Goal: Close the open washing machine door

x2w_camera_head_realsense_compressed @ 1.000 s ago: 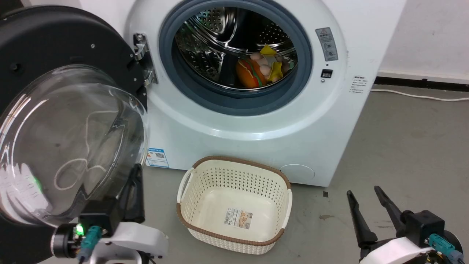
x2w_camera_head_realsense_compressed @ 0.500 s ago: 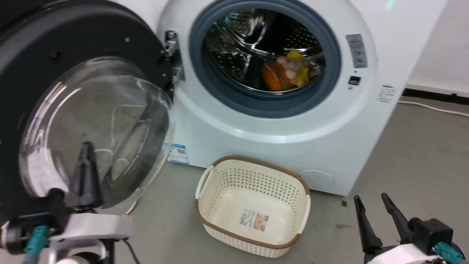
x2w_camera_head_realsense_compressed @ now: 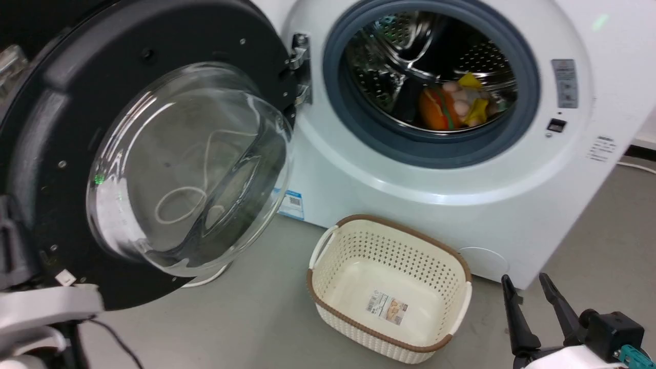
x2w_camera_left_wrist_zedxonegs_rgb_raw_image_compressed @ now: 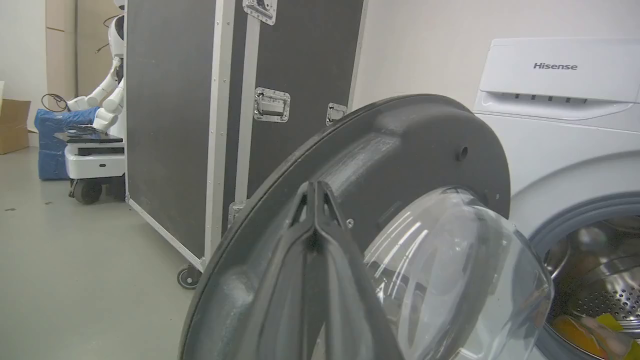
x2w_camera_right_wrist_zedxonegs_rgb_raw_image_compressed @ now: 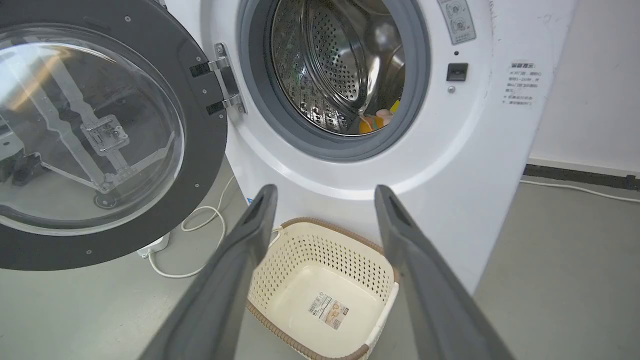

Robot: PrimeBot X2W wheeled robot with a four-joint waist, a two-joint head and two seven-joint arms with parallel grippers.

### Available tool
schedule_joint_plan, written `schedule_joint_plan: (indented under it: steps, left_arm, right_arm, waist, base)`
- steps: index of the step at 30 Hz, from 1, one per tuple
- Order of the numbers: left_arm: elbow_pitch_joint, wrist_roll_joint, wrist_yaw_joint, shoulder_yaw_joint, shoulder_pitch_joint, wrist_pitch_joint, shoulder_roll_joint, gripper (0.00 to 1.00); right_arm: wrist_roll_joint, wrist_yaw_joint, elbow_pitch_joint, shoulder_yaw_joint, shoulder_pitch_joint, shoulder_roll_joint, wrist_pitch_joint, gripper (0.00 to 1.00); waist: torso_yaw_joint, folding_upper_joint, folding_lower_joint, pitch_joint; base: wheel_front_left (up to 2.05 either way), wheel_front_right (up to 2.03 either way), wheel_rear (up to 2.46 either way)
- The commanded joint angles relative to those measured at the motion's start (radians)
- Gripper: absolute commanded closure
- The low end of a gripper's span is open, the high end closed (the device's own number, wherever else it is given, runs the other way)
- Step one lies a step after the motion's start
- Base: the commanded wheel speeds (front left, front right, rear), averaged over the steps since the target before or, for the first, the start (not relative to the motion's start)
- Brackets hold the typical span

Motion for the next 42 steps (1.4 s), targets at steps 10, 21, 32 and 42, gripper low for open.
schedule_joint_plan:
  steps: [10, 21, 32, 42]
  left_arm:
    - [0.13, -0.086, 0.043, 0.173, -0.098, -0.013, 0.071, 1.0]
    - [0.277, -0.121, 0.009, 0.211, -0.136, 0.084, 0.206, 1.0]
    - [0.332, -0.176, -0.096, 0.118, -0.181, 0.258, 0.34, 1.0]
    - [0.254, -0.461, -0.125, -0.074, -0.109, 0.492, 0.443, 1.0]
  right_arm:
    - [-0.001, 0.001, -0.006, -0.015, 0.005, 0.0, -0.021, 0.0]
    - [-0.024, 0.001, -0.082, -0.05, -0.012, 0.0, 0.009, 0.0]
    - [-0.014, 0.001, -0.126, -0.062, -0.022, 0.0, 0.021, 0.0]
    - [0.027, 0.001, -0.096, -0.081, -0.012, 0.0, -0.016, 0.0]
  waist:
    - [0.031, 0.0, 0.0, 0.075]
    - [0.035, 0.0, 0.0, 0.199]
    - [0.067, 0.0, 0.0, 0.269]
    - [0.135, 0.0, 0.0, 0.235]
  base:
    - [0.0, 0.0, 0.0]
    - [0.0, 0.0, 0.0]
    - [0.0, 0.0, 0.0]
    - [0.0, 0.0, 0.0]
